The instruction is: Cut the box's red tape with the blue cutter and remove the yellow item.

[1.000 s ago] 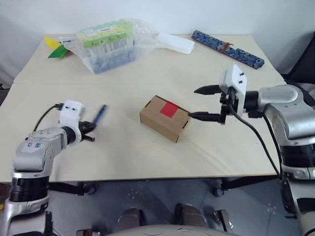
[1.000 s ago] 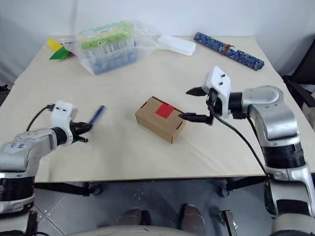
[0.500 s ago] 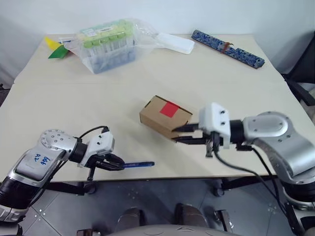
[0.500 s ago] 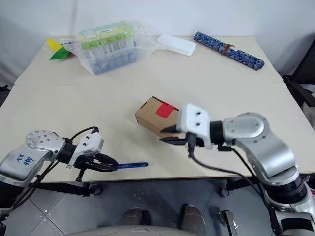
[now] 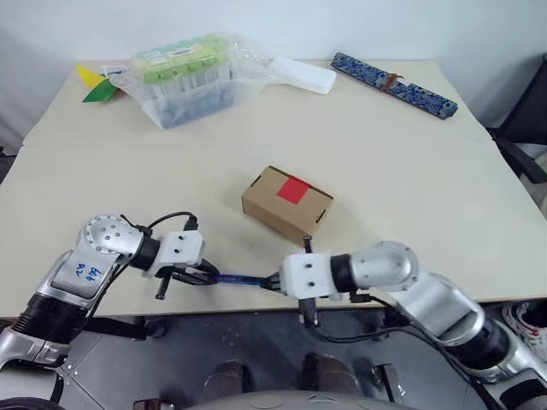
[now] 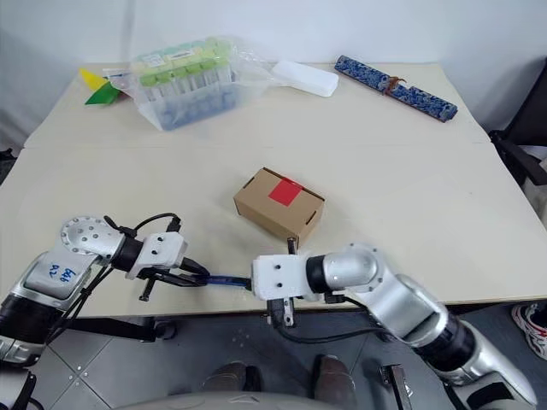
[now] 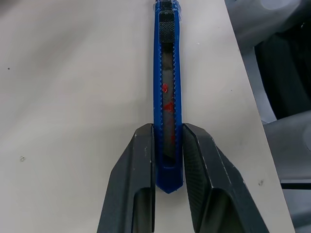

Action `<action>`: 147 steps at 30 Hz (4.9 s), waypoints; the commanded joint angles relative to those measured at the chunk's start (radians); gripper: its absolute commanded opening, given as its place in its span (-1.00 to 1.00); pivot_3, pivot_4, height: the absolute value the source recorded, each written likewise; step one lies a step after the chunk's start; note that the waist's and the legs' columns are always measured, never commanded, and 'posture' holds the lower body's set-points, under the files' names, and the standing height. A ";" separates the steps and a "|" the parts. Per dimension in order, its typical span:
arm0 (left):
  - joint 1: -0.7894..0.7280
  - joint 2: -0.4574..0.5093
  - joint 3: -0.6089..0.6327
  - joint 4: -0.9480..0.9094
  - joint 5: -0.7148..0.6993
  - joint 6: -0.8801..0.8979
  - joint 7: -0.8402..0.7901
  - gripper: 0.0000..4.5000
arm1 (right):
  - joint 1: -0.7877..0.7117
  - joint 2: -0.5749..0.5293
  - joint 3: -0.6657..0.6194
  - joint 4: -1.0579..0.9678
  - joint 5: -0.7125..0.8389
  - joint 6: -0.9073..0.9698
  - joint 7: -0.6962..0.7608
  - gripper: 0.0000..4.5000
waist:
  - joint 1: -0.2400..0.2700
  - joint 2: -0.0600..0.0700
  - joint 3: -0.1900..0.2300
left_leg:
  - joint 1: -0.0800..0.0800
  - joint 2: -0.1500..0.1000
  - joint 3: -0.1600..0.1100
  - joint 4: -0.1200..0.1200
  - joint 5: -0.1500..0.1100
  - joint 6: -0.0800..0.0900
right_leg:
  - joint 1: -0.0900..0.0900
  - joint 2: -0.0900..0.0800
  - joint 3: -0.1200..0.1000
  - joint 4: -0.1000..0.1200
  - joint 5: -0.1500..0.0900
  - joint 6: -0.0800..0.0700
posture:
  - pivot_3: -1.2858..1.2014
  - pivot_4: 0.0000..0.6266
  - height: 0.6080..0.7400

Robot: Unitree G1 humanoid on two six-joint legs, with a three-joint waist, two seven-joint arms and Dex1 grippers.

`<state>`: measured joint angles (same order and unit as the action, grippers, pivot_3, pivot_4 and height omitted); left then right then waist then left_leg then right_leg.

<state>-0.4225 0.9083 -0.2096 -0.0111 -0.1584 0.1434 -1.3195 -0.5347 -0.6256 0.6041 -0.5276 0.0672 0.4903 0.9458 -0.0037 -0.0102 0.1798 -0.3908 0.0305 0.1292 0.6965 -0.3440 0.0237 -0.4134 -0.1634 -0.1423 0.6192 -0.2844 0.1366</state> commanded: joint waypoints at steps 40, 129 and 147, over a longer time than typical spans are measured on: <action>0.102 0.057 0.025 -0.109 0.011 0.074 -0.026 -0.79 | 0.035 0.070 -0.010 0.178 -0.125 -0.218 0.103 -0.99 | -0.003 0.000 0.000 | 0.001 0.001 -0.003 0.000 0.000 0.000 | 0.000 0.001 0.000 0.001 0.000 0.000 | 0.03 -0.52 1.00; -0.099 -0.256 0.356 0.139 -0.123 -0.435 0.296 -0.79 | -0.697 0.118 -0.579 0.469 0.462 0.923 -0.096 0.97 | -0.015 0.002 0.000 | 0.001 0.000 -0.006 0.001 -0.001 0.001 | -0.001 0.000 0.003 0.003 0.000 0.000 | 0.03 -0.52 1.00; -0.150 -0.304 0.300 0.225 -0.088 -0.566 0.317 -0.79 | -0.790 0.198 -0.502 0.658 0.521 0.958 -0.109 0.97 | -0.027 0.002 0.000 | -0.001 0.000 -0.003 -0.001 -0.001 0.001 | 0.000 -0.001 -0.003 0.002 0.001 0.001 | 0.03 -0.52 1.00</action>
<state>-0.5521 0.6043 0.0865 0.2166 -0.2403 -0.4034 -1.0165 -1.2999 -0.4241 0.1087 0.1527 0.5740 1.4636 0.8333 -0.0308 -0.0080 0.1798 -0.3921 0.0302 0.1262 0.6950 -0.3452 0.0252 -0.4139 -0.1639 -0.1454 0.6208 -0.2839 0.1372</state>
